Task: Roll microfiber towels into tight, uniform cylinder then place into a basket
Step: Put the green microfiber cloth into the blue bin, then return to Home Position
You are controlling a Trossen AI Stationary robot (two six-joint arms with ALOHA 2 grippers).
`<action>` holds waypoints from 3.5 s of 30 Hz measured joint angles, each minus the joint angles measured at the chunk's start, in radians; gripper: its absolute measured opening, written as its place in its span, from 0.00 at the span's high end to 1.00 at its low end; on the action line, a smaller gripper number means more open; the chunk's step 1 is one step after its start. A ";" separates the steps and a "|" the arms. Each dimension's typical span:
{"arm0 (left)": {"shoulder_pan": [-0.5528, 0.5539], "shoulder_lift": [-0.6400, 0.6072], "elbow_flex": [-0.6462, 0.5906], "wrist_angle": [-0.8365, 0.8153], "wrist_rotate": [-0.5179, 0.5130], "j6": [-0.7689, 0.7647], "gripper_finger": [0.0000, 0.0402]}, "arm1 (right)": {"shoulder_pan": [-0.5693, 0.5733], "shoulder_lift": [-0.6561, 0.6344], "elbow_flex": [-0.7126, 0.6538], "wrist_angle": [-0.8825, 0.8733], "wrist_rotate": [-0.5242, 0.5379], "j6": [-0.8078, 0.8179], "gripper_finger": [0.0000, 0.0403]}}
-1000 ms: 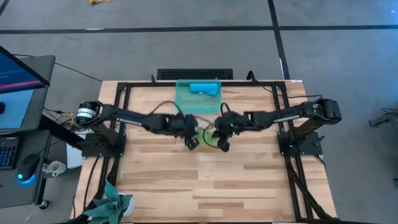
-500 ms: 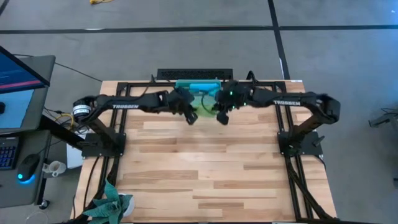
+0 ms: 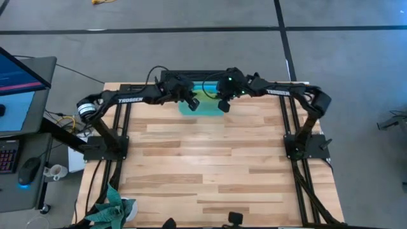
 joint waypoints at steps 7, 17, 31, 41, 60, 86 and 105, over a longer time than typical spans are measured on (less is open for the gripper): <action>0.024 0.167 -0.001 0.019 0.034 -0.002 0.98 | -0.047 0.116 0.061 -0.074 -0.026 -0.020 0.94; 0.046 0.242 0.001 0.035 0.097 -0.042 0.98 | -0.074 0.165 0.093 -0.122 -0.038 -0.032 0.94; 0.047 0.242 -0.001 0.042 0.083 -0.073 0.75 | -0.078 0.165 0.091 -0.135 -0.022 -0.021 0.94; 0.049 0.164 -0.002 0.073 0.044 -0.033 0.60 | -0.078 0.165 0.091 -0.146 -0.023 0.021 0.91; 0.049 -0.020 -0.002 -0.004 -0.029 0.018 0.60 | -0.078 0.165 0.200 -0.330 -0.026 0.051 0.46; -0.321 -0.742 -0.541 0.212 -0.026 -0.209 0.60 | 0.174 -0.580 -0.353 -0.385 -0.038 0.180 0.40; -0.679 -1.192 -0.917 0.371 -0.105 -0.047 0.86 | 0.357 -1.161 -0.593 -0.132 -0.025 0.184 0.41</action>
